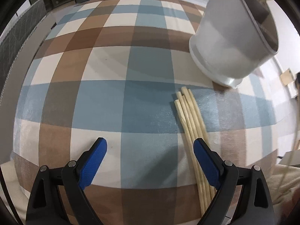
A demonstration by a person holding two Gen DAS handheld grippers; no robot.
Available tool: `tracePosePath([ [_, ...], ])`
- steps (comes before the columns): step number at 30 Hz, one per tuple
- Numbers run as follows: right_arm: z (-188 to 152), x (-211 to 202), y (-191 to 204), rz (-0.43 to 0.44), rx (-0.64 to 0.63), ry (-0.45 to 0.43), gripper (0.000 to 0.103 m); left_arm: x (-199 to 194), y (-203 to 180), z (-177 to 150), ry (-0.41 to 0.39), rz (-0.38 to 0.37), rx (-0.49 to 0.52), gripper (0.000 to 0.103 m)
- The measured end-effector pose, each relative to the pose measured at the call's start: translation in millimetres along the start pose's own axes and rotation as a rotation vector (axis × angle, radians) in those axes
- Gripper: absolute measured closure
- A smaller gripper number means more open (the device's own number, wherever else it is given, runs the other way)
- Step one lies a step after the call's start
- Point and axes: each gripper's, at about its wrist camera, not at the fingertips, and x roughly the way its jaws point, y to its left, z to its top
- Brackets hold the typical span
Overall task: Organize utensils
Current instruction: 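Lift the chopstick with the right gripper while the left gripper grasps another chopstick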
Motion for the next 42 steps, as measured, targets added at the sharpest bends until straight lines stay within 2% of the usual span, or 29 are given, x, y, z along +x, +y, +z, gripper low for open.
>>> tracePosePath([
  [3, 2, -5, -1, -0.010, -0.002, -0.019, 0.097, 2, -4, 1, -0.010, 0.013, 0.025, 0.012],
  [10, 4, -16, 1, -0.045, -0.031, -0.063, 0.097, 7, -5, 6, 0.028, 0.077, 0.051, 0.012],
  [17, 5, -24, 7, -0.055, -0.045, -0.097, 0.097, 13, 2, 23, 0.059, 0.081, 0.009, 0.014],
  [19, 6, -25, 8, -0.055, -0.049, -0.102, 0.097, 15, 1, 31, 0.057, 0.086, -0.004, 0.020],
  [22, 6, -25, 8, -0.047, -0.041, -0.102, 0.097, 15, -1, 42, 0.058, 0.088, -0.011, 0.039],
  [24, 7, -26, 7, -0.043, -0.035, -0.104, 0.097, 15, -5, 53, 0.063, 0.086, -0.004, 0.062],
  [25, 7, -26, 7, -0.041, -0.031, -0.106, 0.097, 15, -9, 57, 0.069, 0.084, 0.002, 0.069],
  [26, 7, -27, 7, -0.039, -0.028, -0.108, 0.097, 16, -12, 59, 0.074, 0.082, 0.003, 0.083],
  [27, 8, -27, 7, -0.033, -0.024, -0.111, 0.097, 17, -15, 61, 0.079, 0.076, -0.001, 0.093],
  [30, 10, -29, 9, -0.024, -0.026, -0.114, 0.097, 21, -23, 68, 0.073, 0.071, -0.008, 0.101],
  [34, 10, -32, 12, -0.018, -0.031, -0.115, 0.097, 20, -31, 73, 0.032, 0.065, 0.012, 0.102],
  [38, 7, -38, 17, -0.014, -0.060, -0.131, 0.097, -7, -30, 76, -0.077, 0.019, 0.040, 0.102],
  [42, -3, -42, 33, -0.018, -0.148, -0.147, 0.097, -40, -23, 70, -0.183, -0.024, 0.054, 0.102],
])
